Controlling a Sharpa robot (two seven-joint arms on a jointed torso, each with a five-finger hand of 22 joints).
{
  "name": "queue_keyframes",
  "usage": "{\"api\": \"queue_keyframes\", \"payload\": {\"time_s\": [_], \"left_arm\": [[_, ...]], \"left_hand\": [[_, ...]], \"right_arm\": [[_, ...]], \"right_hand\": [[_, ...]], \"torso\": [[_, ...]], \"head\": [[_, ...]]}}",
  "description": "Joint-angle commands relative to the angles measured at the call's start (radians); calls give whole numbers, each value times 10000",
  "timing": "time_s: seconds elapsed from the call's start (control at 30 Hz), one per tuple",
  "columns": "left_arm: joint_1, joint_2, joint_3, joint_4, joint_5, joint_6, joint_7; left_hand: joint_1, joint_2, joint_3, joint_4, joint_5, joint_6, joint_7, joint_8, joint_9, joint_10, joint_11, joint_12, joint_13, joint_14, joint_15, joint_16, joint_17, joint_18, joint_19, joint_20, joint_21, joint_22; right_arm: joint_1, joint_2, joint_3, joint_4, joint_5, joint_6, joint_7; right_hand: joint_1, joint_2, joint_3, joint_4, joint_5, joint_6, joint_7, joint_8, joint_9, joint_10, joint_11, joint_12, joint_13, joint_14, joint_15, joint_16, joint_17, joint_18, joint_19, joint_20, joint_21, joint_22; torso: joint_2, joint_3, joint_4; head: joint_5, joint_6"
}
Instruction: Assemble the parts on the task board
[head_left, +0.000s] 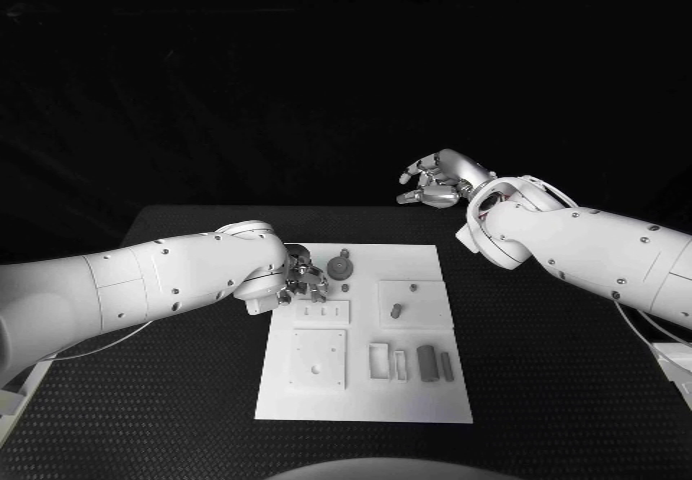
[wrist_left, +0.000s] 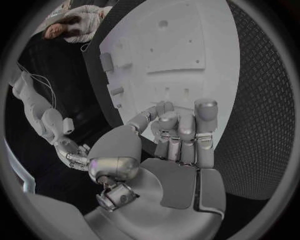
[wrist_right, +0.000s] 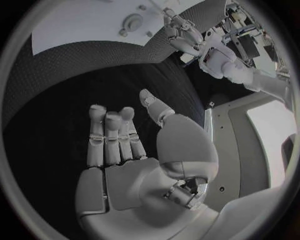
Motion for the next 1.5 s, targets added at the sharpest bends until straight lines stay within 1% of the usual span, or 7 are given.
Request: {"api": "queue_keyframes", "payload": {"time_s": [0.03, 0.1, 0.13, 0.23, 0.33, 0.6, 1.5], "left_arm": [[-26, 37, 6, -1, -96, -39, 78], [-43, 43, 6, 10, -96, -62, 64], [-48, 47, 6, 14, -96, -83, 53], [-54, 51, 6, 34, -96, -57, 19], [-61, 64, 6, 30, -96, 106, -45], [-133, 90, 6, -12, -96, 362, -126], [-215, 111, 7, -15, -501, 172, -247]], "left_hand": [[500, 418, 313, -265, -22, 273, -195, -75, 255, -615, -706, -62, -17, 1438, -1399, 54, -8, 854, 879, -859, 34, 236], [504, 411, 314, -264, -15, 293, -196, -87, 237, -607, -706, -68, -21, 1443, -1398, 58, -10, 856, 874, -855, 46, 234], [506, 407, 315, -263, -4, 311, -197, -96, 222, -600, -707, -72, -23, 1453, -1398, 66, -3, 857, 871, -852, 58, 233], [510, 384, 316, -262, 54, 368, -202, -123, 178, -575, -711, -83, -32, 1468, -1399, 79, -5, 860, 862, -842, 92, 230], [517, 351, 319, -267, 127, 435, -209, -163, 111, -541, -718, -98, -44, 1495, -1402, 103, 4, 862, 854, -835, 134, 226], [516, 331, 323, -275, 187, 495, -213, -216, 16, -516, -721, -120, -56, 1494, -1403, 107, -25, 856, 839, -823, 174, 220], [512, 299, 331, -286, 203, 560, -211, -286, -109, -488, -719, -150, -72, 1467, -1397, 99, -88, 843, 804, -805, 217, 214]], "right_arm": [[10, 20, 9, -105, 2270, 595, 591], [15, 31, 9, -180, 2563, 720, 726], [18, 36, 9, -207, 2609, 735, 756], [24, 45, 9, -253, 2730, 733, 800], [25, 50, 9, -293, 2801, 782, 813], [26, 115, 9, -418, 3103, 861, 957], [26, 163, 9, -477, 3163, 988, 920]], "right_hand": [[-280, 69, 342, 15, -8, -333, 280, -143, -36, -1086, 366, -1238, -732, -1235, 309, -1511, -727, 155, -1327, 415, -1173, -514], [-393, 20, 548, 8, 174, -441, 459, -151, -10, -1448, 557, -2298, -1573, -1789, 767, -2784, -1477, -58, -2067, 728, -2096, -1051], [-495, 105, 729, 66, 57, -528, 589, -133, 28, -1468, 708, -3181, -2368, -2037, 1210, -3896, -2176, -229, -2593, 1000, -2872, -1554], [-431, 31, 713, 5, 17, -608, 595, -75, 80, -1422, 854, -4099, -3276, -2316, 1534, -5053, -2873, -301, -2965, 1216, -3534, -2015], [-304, 45, 480, -9, 6, -677, 607, 3, 120, -1050, 881, -4641, -4043, -2122, 1658, -5712, -3274, -276, -3028, 1374, -3868, -2275], [-187, 108, 298, -3, 24, -816, 644, 27, 92, -1274, 1130, -5321, -4886, -2890, 2127, -6739, -3795, -463, -3883, 1663, -4605, -2627], [-198, 225, 72, 14, 12, -901, 669, 95, 2, -1098, 1209, -5755, -5793, -3015, 2290, -7254, -4136, -433, -4123, 1847, -4943, -2760]], "torso": [[1, -5, 6], [7, 5, 18], [7, 5, 18], [5, 2, 19], [1, -11, 18], [5, -6, 16], [5, 9, 12]], "head": [[-13, 3], [-17, -2], [-17, -2], [-40, -20], [-38, -24], [-50, -51], [-46, -120]]}}
